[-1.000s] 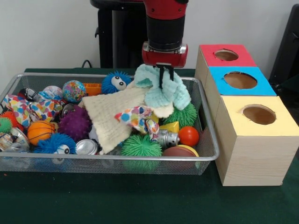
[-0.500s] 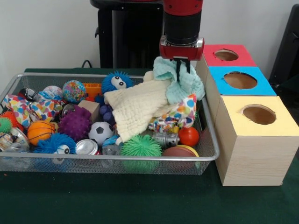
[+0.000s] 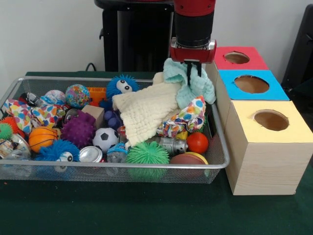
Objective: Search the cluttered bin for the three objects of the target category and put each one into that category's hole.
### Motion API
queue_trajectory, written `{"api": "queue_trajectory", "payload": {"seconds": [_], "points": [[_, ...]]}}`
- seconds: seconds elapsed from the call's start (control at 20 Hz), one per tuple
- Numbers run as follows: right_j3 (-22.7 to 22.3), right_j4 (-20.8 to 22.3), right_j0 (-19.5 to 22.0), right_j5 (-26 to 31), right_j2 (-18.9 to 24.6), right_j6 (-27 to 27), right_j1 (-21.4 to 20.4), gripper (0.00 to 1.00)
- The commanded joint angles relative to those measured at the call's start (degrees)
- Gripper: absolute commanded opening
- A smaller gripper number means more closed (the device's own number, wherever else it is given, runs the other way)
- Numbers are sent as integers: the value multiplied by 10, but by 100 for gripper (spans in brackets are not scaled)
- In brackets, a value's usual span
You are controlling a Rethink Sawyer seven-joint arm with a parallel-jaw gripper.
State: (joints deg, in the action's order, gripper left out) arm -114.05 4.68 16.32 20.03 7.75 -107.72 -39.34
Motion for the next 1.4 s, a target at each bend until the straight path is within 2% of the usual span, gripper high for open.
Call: {"api": "queue_trajectory", "payload": {"seconds": [0.05, 0.35, 0.9, 0.95, 1.25, 1.4], "points": [[93, 46, -9, -28, -36, -34, 50, 0], [134, 68, 3, -24, -30, -14, 75, 0], [198, 98, -36, -10, -82, -36, 92, 0], [199, 94, -32, -5, -76, -33, 93, 100], [210, 78, -48, 17, -92, -53, 94, 100], [199, 55, -53, 47, -90, -65, 74, 100]]}}
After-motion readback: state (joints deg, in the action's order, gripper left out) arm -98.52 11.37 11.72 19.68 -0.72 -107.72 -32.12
